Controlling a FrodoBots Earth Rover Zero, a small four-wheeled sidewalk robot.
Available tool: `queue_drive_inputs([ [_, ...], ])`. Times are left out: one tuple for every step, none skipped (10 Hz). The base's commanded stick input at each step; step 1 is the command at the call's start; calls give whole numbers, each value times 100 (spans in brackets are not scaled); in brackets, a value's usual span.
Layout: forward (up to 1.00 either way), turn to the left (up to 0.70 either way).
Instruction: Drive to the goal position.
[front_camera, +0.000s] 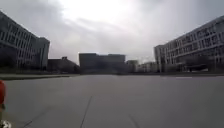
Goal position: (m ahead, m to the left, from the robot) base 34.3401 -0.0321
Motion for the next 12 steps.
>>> queue_drive_inputs([
  [100, 0],
  [100, 0],
  [100, 0],
  [100, 0],
  [100, 0],
  [100, 0],
  [100, 0],
  [100, 0],
  [100, 0],
  [100, 0],
  [100, 0],
  [100, 0],
])
